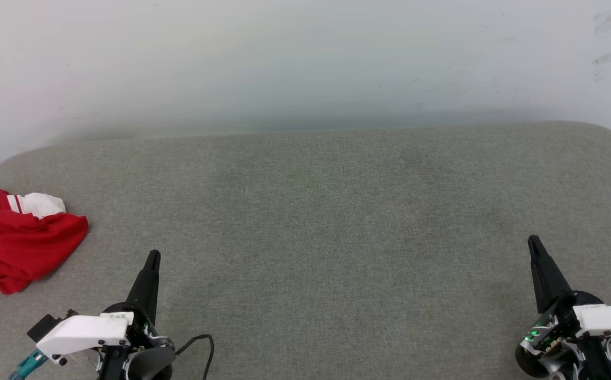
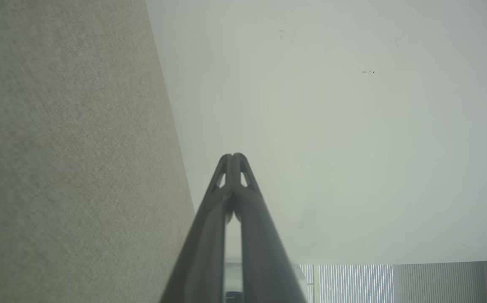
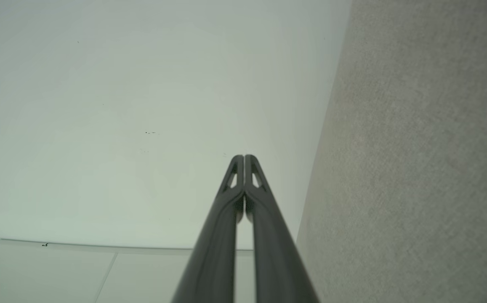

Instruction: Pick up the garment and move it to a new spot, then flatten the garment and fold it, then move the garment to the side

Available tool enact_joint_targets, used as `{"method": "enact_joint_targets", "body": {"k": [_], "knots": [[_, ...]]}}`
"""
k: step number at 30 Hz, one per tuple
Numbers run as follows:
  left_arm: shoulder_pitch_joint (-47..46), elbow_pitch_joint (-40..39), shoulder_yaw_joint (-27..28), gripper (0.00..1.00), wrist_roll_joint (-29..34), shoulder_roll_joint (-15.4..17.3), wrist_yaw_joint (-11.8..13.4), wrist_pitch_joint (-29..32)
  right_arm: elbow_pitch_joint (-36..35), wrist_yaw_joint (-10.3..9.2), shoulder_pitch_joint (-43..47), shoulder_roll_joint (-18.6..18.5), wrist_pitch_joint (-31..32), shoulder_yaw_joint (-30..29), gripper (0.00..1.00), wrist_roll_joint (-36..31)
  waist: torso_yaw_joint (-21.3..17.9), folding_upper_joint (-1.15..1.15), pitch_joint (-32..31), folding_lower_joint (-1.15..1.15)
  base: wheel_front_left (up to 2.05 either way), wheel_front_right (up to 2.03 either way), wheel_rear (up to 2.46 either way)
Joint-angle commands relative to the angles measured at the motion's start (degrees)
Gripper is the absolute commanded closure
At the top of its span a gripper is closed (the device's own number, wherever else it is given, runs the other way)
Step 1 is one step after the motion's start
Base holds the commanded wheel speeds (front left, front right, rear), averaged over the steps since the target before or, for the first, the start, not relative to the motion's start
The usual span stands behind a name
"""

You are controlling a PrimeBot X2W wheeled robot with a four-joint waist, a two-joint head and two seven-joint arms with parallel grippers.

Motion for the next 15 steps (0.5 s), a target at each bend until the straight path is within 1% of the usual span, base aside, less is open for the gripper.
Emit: {"method": "enact_joint_targets", "body": {"k": [1, 15], "knots": [[-0.44, -0.02, 0.19, 1.00, 0.10, -0.08, -0.12, 0.21, 0.03, 0.00, -0.75, 0.20, 0.04, 0.02, 1.00, -0.26, 0.00, 0.00, 0.00, 0.00, 0.00, 0.00, 0.00], [-0.44, -0.02, 0.18, 1.00, 0.10, -0.08, -0.12, 0.22, 0.03, 0.00, -0.75, 0.20, 0.04, 0.03, 1.00, -0.26, 0.00, 0.00, 0.00, 0.00, 0.00, 0.00, 0.00]]}}
